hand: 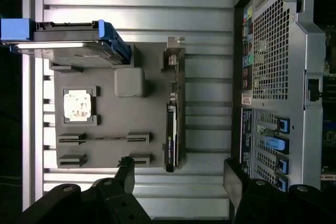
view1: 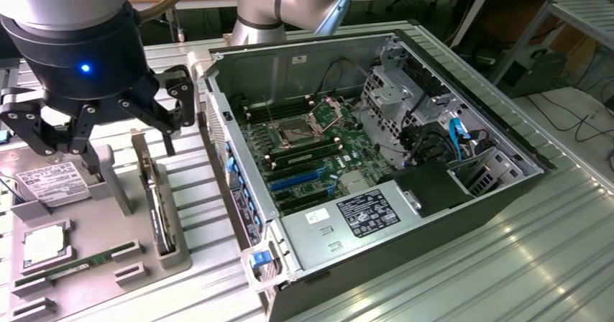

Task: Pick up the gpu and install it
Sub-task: 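Pick up the gpu and move the gpu toward the slot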

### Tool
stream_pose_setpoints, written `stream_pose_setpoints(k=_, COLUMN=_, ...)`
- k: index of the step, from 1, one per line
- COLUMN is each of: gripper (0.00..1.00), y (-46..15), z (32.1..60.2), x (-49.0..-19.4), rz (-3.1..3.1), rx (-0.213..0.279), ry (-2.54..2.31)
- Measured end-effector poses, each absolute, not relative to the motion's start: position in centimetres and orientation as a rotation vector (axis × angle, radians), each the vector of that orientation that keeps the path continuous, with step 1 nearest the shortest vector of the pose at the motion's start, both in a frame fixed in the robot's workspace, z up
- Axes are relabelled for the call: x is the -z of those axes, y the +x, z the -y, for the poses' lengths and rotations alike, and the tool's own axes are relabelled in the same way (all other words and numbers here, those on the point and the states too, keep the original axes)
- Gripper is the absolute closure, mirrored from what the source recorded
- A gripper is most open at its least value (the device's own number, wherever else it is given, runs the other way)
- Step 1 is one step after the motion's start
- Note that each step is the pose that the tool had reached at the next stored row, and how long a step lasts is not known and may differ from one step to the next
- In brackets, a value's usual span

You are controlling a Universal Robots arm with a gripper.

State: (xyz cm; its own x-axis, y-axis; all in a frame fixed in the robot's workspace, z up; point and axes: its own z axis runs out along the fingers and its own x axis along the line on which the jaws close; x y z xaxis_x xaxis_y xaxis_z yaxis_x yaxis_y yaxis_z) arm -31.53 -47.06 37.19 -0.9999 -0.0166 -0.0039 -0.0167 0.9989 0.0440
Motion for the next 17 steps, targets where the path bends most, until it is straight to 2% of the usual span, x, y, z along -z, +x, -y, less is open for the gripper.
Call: stream_pose_setpoints(k=17, gripper=0.22, y=-33.3, z=47.2, x=-36.5, rz=-3.138, rx=-0.070, ry=-0.069)
